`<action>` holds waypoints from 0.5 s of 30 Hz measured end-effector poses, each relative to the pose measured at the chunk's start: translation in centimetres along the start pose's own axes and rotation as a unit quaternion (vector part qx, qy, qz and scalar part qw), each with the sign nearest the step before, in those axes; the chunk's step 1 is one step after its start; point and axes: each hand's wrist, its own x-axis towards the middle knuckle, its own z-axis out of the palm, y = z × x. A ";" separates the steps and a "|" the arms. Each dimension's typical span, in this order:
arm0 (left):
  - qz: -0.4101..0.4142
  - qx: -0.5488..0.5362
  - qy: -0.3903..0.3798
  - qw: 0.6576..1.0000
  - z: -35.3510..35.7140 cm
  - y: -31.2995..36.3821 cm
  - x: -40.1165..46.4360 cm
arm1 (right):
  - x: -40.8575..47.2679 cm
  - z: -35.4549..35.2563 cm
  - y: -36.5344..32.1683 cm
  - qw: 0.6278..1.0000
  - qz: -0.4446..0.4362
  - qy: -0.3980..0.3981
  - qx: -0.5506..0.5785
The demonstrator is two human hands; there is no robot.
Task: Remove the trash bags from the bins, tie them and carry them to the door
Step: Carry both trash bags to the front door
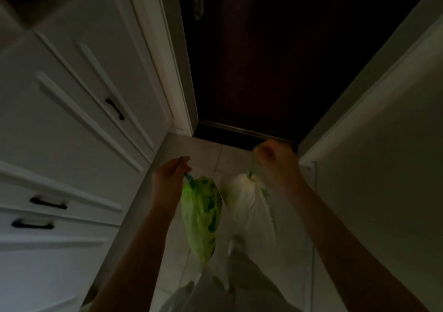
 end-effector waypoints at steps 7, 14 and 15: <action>-0.006 -0.015 0.074 0.997 3.7 3.4 8.6 | 11.4 0.2 -1.6 0.997 -0.034 -0.069 -0.010; -0.028 -0.025 0.084 0.996 7.0 5.9 17.5 | 22.0 2.4 -3.3 0.993 -0.042 -0.107 -0.005; -0.030 -0.021 0.085 0.996 7.4 6.2 18.8 | 23.4 2.9 -3.6 0.993 -0.042 -0.110 -0.010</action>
